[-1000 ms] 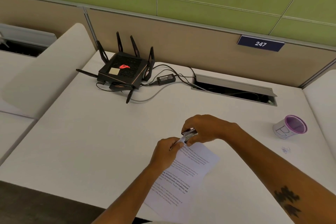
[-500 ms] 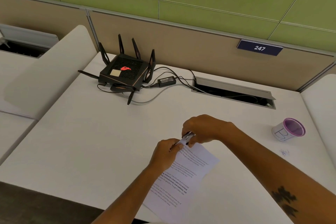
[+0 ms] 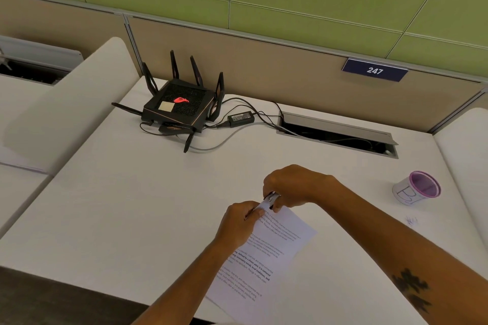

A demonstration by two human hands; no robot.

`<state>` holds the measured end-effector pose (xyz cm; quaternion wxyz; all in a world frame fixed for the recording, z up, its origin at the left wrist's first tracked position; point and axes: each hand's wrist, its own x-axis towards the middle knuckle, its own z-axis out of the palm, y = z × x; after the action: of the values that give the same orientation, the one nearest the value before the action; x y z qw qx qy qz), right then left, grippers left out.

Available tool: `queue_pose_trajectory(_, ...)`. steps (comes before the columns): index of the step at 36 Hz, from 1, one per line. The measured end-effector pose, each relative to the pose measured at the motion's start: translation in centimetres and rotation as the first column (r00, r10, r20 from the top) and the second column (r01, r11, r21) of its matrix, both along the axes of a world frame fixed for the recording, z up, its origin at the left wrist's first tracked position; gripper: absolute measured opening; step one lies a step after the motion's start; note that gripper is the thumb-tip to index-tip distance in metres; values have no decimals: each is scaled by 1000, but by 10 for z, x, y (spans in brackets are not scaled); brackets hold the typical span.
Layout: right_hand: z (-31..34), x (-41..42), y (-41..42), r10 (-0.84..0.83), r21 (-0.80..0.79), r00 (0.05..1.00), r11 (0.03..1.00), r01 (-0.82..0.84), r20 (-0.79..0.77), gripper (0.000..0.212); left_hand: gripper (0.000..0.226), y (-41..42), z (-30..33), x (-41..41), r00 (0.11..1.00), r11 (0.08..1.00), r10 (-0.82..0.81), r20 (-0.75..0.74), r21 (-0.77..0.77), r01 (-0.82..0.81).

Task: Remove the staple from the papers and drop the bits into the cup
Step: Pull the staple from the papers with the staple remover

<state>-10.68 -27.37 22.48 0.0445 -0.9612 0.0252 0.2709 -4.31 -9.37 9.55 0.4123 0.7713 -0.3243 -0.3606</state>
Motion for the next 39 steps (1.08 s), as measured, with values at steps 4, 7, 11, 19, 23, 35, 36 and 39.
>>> queue_pose_trajectory(4, 1, 0, 3, 12, -12, 1000, 1000, -12, 6, 32, 31, -1, -3, 1, 1000, 1000, -11, 25, 5, 11)
queue_pose_trajectory(7, 2, 0, 5, 14, -6, 1000, 1000, -14, 11, 30, 35, 0, -7, 1, 1000, 1000, -17, 26, 10, 17)
queue_pose_trajectory(11, 5, -1, 6, 27, -11, 1000, 1000, -27, 11, 24, 38, -3, -3, 1, 1000, 1000, -24, 9, -17, 24)
queue_pose_trajectory(19, 17, 1, 11, 70, -43, 998, 997, -70, -5, 17, 55, -16, 10, -4, 995, 998, -55, -82, -36, 52)
queue_pose_trajectory(23, 19, 0, 12, 92, -79, 996, 993, -92, -1, 13, 44, -20, 15, -6, 996, 997, -39, -83, -70, 33)
queue_pose_trajectory(35, 18, 2, 12, 130, -152, 991, 981, -124, 35, 7, 9, -19, 17, -13, 998, 990, 8, -69, -141, -17)
queue_pose_trajectory(36, 17, 2, 11, 135, -155, 990, 980, -128, 38, 7, 10, -20, 16, -13, 998, 990, 7, -65, -143, -17)
queue_pose_trajectory(39, 14, 3, 9, 141, -160, 989, 978, -133, 43, 7, 18, -20, 15, -15, 998, 989, 7, -58, -147, -15)
